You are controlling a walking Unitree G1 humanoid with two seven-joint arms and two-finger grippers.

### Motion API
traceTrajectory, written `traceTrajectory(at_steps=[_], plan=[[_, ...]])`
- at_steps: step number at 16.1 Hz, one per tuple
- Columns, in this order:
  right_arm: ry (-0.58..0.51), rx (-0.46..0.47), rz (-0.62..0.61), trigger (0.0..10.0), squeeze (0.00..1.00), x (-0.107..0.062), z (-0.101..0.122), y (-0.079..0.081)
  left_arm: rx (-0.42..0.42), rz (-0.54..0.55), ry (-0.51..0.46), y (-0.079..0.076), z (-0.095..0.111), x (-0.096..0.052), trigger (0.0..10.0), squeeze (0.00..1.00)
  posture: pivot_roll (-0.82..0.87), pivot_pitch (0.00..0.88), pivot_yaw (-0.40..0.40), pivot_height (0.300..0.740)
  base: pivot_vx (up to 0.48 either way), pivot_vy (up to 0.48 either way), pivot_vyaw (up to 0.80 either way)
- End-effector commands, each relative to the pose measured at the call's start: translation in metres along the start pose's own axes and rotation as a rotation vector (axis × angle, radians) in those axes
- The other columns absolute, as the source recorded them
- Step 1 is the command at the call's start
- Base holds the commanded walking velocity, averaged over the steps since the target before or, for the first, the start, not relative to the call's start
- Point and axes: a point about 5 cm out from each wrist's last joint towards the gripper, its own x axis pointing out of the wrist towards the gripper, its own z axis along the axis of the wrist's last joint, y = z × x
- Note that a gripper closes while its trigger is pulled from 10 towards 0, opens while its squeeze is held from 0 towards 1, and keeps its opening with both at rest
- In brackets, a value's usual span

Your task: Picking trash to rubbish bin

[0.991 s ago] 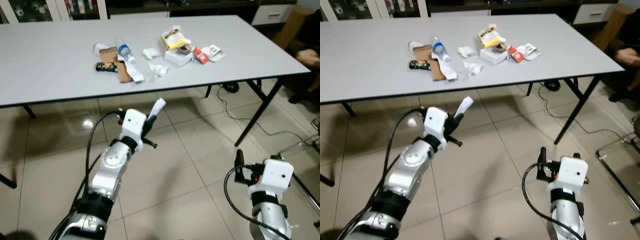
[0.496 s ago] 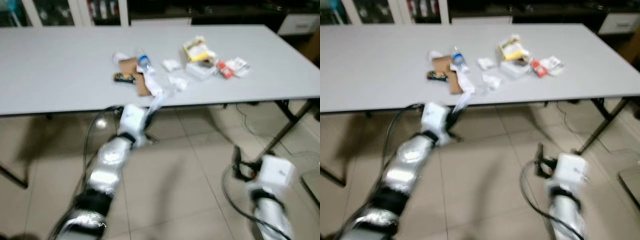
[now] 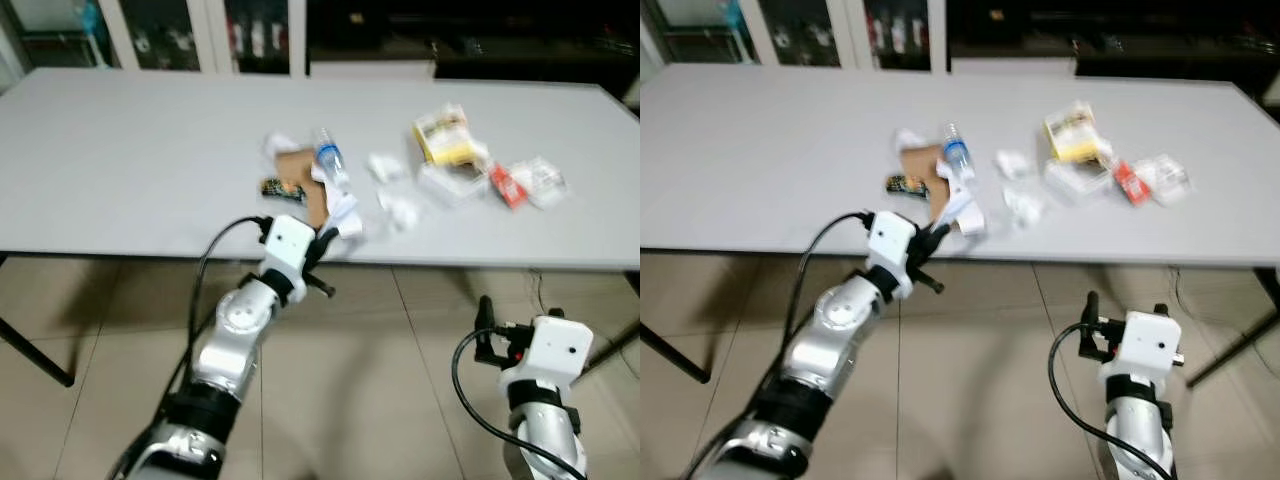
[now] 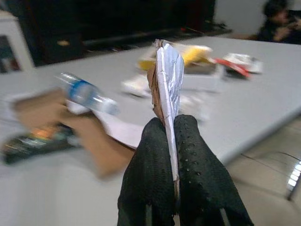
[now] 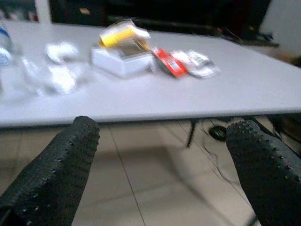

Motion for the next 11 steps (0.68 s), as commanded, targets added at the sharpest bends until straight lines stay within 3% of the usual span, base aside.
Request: traceTrajectory(at_steps=[1, 7, 11], plan=[[-0.006, 0.001, 0.009, 10.0, 0.0, 0.0, 0.002, 0.003, 0.011, 0.021, 0.001, 0.008, 0.001, -0.003, 10.0, 0.0, 0.12, 0.074, -0.022, 0.74, 0.48, 0.0, 0.0], [-0.016, -0.006, 0.023, 10.0, 0.0, 0.003, 0.004, 0.006, 0.014, 0.026, 0.004, 0.008, 0.001, -0.003, 10.0, 0.0, 0.12, 0.074, -0.022, 0.74, 0.48, 0.0, 0.0], [-0.047, -0.014, 0.068, 10.0, 0.0, 0.008, 0.013, 0.013, 0.028, 0.036, 0.002, 0.011, 0.001, -0.004, 10.0, 0.0, 0.13, 0.079, -0.017, 0.74, 0.077, 0.0, 0.0]])
